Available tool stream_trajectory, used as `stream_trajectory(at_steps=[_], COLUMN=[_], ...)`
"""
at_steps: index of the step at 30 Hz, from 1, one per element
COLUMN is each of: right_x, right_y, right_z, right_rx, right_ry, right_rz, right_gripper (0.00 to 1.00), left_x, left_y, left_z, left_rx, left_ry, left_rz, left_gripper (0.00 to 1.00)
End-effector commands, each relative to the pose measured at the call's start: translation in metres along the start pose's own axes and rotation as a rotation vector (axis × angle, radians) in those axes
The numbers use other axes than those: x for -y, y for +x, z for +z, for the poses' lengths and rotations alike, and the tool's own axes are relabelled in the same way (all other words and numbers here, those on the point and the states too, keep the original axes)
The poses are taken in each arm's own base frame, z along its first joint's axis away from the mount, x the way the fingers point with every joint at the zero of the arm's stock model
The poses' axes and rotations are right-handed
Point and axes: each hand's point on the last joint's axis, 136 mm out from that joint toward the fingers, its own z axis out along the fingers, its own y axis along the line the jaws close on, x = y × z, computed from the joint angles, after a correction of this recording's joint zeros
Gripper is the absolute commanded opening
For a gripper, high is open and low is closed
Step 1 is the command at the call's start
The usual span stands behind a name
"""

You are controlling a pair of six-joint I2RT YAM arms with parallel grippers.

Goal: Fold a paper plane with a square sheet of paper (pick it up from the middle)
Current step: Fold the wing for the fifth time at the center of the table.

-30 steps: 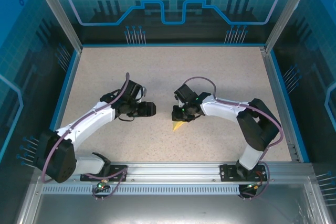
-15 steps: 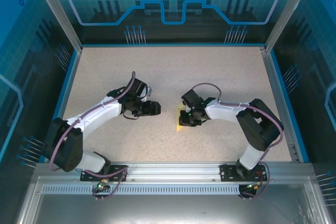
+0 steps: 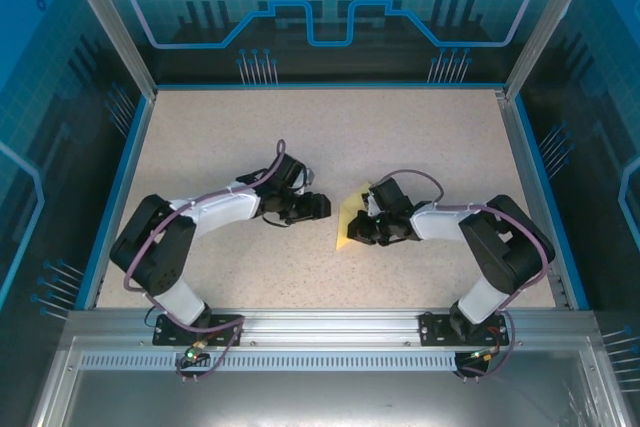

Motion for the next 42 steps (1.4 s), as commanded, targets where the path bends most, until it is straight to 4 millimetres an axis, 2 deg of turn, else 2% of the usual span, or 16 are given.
stream_trajectory(at_steps=[1, 12, 20, 24, 31, 35, 42], right_x=[0.031, 0.046, 0.048, 0.050, 0.051, 0.051, 0.052], right_y=[0.013, 0.019, 0.019, 0.018, 0.018, 0.018, 0.018], right_z=[0.004, 0.005, 0.006, 0.006, 0.007, 0.007, 0.005], right_rx=[-0.023, -0.027, -0.032, -0.034, -0.038, -0.039, -0.038], right_ry=[0.065, 0.058, 0.040, 0.032, 0.028, 0.027, 0.028], right_rz=[0.068, 0.083, 0.081, 0.086, 0.087, 0.086, 0.088], right_gripper=[0.06, 0.03, 0.02, 0.02, 0.01, 0.01, 0.01], left_x=[0.026, 0.043, 0.043, 0.035, 0.038, 0.038, 0.037], left_y=[-0.017, -0.022, -0.021, -0.019, -0.019, -0.018, -0.020], left_z=[0.009, 0.039, 0.053, 0.060, 0.063, 0.069, 0.066], left_rx=[0.036, -0.006, -0.026, -0.023, -0.023, -0.032, -0.025], left_ry=[0.103, 0.134, 0.109, 0.084, 0.082, 0.081, 0.059], left_rz=[-0.024, -0.019, -0.033, -0.048, -0.038, -0.036, -0.009], left_gripper=[0.63, 0.55, 0.45, 0.43, 0.41, 0.36, 0.30])
